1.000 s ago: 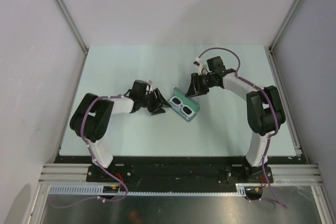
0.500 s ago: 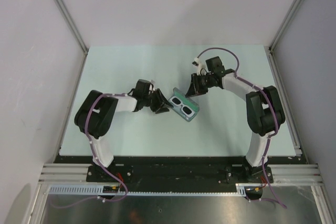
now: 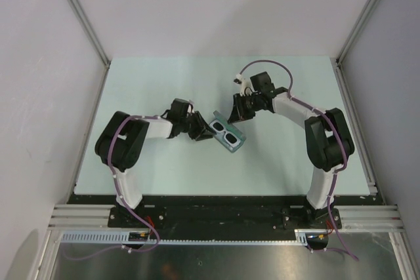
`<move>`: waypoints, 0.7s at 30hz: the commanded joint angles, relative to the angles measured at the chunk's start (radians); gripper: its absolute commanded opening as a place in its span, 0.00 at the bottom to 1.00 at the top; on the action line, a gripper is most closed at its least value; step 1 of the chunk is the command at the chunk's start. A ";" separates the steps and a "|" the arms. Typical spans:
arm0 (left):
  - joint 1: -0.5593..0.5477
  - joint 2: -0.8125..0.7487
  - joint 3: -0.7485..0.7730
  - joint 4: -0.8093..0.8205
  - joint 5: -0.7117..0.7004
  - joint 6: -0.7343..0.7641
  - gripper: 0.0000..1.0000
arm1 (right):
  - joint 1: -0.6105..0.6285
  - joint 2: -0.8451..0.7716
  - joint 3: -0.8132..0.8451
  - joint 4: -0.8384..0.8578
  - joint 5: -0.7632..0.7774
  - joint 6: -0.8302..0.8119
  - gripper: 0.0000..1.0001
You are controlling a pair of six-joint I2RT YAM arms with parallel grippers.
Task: Organize the sunglasses
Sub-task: Close the case with sunglasses at the center of the board.
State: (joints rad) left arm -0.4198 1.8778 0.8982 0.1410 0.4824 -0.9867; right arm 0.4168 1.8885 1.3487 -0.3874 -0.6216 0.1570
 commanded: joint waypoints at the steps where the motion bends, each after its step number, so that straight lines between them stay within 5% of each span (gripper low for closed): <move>1: -0.008 0.027 0.022 -0.055 -0.064 0.017 0.34 | 0.040 0.017 -0.003 -0.034 0.082 -0.017 0.22; 21: -0.011 0.038 0.031 -0.061 -0.093 -0.003 0.30 | 0.103 -0.020 -0.002 -0.041 0.206 -0.010 0.21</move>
State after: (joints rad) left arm -0.4213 1.8835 0.9169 0.1059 0.4728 -0.9871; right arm 0.4805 1.8603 1.3502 -0.4057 -0.4923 0.1570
